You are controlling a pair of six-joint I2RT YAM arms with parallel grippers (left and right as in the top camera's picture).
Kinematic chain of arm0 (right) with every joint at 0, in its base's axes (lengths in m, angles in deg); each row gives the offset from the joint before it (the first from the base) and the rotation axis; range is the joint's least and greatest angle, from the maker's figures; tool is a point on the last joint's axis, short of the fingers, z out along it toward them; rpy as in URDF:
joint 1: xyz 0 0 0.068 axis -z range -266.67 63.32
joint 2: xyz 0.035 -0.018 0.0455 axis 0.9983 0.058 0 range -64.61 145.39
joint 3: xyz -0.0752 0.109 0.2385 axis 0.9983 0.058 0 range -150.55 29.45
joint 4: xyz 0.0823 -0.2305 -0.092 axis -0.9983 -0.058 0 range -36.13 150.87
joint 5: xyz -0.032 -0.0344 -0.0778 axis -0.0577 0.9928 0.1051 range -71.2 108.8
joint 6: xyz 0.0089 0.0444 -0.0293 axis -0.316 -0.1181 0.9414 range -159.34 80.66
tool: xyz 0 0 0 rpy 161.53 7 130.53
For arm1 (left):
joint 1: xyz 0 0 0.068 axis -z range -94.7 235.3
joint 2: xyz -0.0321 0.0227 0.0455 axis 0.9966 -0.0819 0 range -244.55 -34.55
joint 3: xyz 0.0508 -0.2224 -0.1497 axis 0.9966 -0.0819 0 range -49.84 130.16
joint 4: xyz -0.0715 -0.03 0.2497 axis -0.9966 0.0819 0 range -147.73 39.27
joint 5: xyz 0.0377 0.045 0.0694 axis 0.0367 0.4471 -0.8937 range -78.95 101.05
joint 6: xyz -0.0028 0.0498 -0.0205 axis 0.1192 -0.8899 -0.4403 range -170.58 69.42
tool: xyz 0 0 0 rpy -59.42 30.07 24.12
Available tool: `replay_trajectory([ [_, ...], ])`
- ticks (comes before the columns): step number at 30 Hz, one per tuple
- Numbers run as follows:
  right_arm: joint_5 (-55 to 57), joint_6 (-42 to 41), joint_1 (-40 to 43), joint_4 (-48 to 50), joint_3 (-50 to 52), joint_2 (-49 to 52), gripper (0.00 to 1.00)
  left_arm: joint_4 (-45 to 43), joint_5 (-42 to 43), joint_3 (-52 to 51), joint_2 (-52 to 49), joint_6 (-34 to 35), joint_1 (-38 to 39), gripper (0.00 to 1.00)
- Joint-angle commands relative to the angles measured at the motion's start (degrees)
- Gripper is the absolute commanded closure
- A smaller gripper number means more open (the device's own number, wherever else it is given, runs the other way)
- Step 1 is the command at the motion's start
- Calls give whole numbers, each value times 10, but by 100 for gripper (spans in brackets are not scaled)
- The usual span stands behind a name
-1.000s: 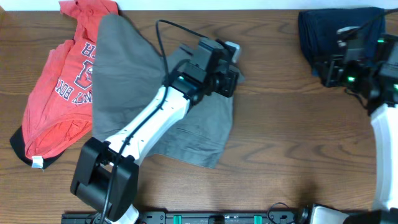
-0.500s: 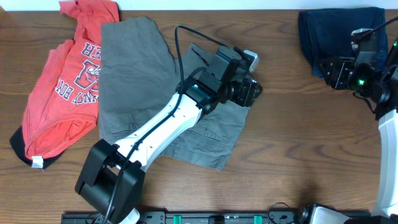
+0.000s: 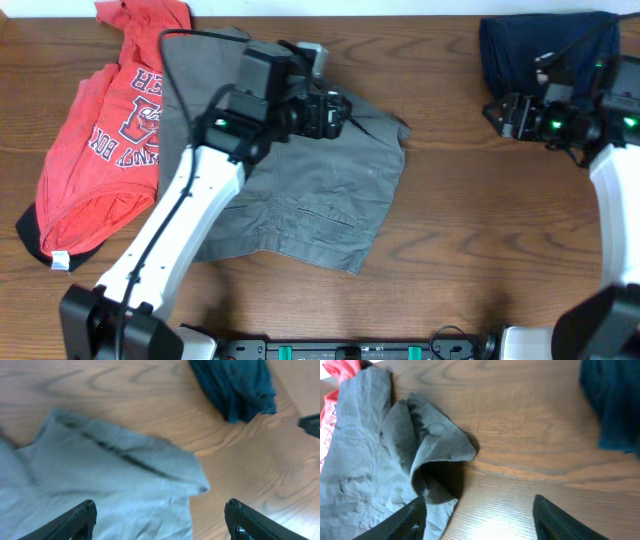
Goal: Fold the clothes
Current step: 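Drag the grey shorts with the left gripper to the table center, then pull the shorts' right leg rightward with the right gripper to spread it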
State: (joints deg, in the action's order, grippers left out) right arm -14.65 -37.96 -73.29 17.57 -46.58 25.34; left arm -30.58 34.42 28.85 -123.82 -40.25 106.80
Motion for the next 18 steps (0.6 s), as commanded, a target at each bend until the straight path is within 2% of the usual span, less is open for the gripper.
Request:
replay_trajectory([
  [1,-3,-86,-15,15,-6,37,25,37,0,7,2,-50,-17,16],
  [3,-4,-139,-15,29,-6,58,18,60,-3,7,0,-70,-24,16],
  [7,-3,-211,-15,49,-6,92,12,98,-66,6,-4,-71,-31,16],
  [10,-3,-278,-22,73,-5,130,11,117,-108,6,-4,-71,-31,16],
  [13,-2,-321,-32,97,-5,161,11,123,-111,4,-4,-73,-31,15],
  [18,-13,-351,-61,159,-5,204,12,124,-111,3,-4,-73,-31,15],
])
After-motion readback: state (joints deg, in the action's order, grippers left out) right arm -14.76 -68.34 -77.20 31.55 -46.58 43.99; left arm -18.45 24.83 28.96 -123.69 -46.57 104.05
